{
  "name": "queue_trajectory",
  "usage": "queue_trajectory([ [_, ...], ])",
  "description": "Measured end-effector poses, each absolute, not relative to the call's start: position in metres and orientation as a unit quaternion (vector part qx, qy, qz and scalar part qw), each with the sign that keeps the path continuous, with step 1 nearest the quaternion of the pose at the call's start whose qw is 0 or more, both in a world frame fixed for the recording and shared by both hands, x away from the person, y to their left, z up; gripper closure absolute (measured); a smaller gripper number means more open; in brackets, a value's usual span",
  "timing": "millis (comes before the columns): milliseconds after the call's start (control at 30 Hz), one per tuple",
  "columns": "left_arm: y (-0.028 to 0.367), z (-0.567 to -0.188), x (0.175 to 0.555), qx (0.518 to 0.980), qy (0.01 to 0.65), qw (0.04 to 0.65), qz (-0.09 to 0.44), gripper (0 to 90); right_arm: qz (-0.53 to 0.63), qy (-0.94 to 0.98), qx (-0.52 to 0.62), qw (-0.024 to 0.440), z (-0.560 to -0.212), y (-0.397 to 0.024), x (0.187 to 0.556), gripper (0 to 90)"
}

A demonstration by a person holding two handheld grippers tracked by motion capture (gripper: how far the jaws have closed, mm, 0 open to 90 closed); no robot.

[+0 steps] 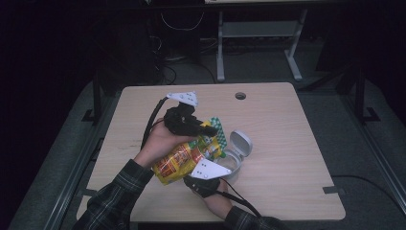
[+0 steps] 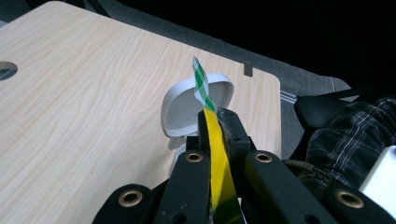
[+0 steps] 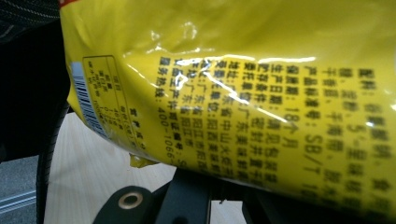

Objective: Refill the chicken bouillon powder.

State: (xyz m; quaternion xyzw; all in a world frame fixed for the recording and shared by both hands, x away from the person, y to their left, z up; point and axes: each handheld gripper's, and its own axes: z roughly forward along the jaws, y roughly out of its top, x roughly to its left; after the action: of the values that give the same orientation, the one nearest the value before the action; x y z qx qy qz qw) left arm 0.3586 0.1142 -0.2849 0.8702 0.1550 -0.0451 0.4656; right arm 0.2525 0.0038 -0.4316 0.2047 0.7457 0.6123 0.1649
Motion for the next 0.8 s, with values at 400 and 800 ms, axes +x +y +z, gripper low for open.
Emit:
queue_trajectory([
  [400, 0.104, -0.286, 0.362, 0.879, 0.162, 0.445, -0.055, 89.7, 0.611, 0.747, 0.206, 0.165, -0.431, 0.004, 0.252, 89.9],
  [800, 0.095, -0.286, 0.365, 0.882, 0.165, 0.437, -0.06, 89.7, 0.609, 0.754, 0.199, 0.145, -0.429, -0.004, 0.256, 89.9],
])
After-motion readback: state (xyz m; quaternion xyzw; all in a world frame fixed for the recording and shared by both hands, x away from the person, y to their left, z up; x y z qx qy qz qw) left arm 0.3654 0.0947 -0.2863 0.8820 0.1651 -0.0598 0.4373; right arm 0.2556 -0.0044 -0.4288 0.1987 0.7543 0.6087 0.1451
